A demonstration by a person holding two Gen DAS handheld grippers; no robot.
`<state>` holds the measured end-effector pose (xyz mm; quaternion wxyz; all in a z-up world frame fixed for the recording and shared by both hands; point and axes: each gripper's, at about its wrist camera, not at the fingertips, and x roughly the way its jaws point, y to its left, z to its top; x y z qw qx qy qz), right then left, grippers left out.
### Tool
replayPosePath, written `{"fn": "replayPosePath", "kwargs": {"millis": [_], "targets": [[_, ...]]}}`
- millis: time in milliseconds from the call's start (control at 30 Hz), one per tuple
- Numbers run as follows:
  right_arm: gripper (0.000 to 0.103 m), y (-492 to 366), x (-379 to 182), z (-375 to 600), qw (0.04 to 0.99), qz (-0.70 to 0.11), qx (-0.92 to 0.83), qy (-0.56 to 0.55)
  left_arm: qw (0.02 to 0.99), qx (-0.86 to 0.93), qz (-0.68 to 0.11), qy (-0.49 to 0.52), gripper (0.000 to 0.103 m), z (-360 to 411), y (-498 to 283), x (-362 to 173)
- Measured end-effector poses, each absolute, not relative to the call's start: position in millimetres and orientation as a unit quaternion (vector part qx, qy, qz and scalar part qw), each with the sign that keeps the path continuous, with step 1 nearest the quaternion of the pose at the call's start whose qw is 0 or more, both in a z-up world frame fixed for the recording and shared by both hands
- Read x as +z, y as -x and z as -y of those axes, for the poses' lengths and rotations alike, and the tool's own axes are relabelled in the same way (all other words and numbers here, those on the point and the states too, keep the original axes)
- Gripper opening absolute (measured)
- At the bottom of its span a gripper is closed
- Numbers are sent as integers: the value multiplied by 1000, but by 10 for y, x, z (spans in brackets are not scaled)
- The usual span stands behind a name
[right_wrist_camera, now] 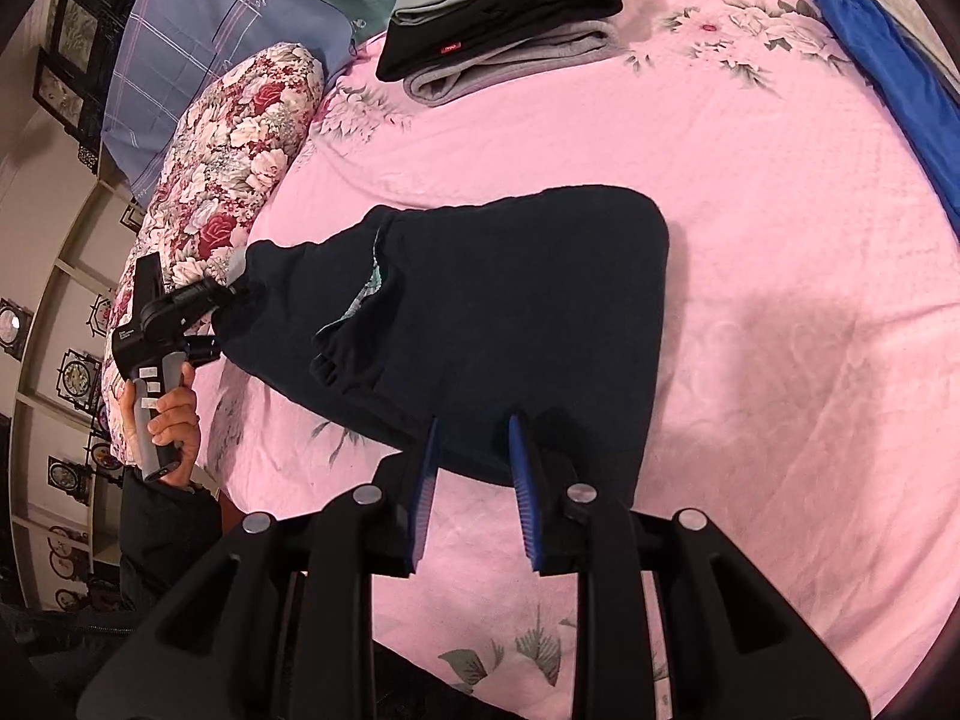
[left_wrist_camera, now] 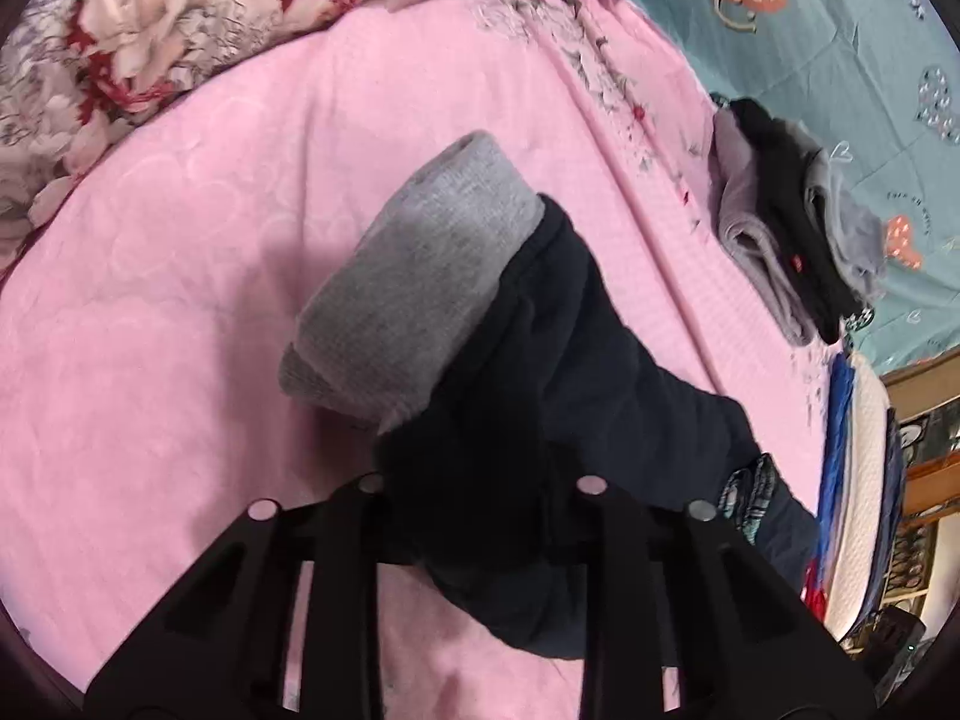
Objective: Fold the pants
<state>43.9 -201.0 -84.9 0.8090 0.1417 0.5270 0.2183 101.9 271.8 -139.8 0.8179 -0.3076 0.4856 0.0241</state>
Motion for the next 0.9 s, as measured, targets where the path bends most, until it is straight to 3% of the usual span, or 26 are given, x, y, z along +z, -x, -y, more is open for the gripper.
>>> {"fn": "replayPosePath", "kwargs": {"millis": [200,233,300,533,633,700,800,900], "targets": [[26,-542,-847,1668,800,-543,232,-108,861,-13,-404,309,22,-2680,-615,-992],[27,-583,-826,1564,798,-542,244,-101,866,-13,-401,299,22,-2644,-591,-951],[39,-700,-820,1336,791,-541,267,-95,871,-8,-401,283,22,-2584,-566,-890],[39,-1210,-925,340,784,-545,296,-32,880,-19,-396,263,22,-2469,-547,-745],[31,-1359,-1015,32,781,-550,295,-10,880,-23,-397,259,22,-2442,-559,-742],[20,-1452,-1172,-129,768,-568,296,-3,880,-26,-403,250,22,-2380,-595,-747],[18,-1507,-1337,-186,758,-583,292,-1,886,-26,-402,230,22,-2261,-603,-669],[18,-1467,-1025,111,755,-568,321,-64,897,-37,-393,199,22,-2045,-572,-501]]}}
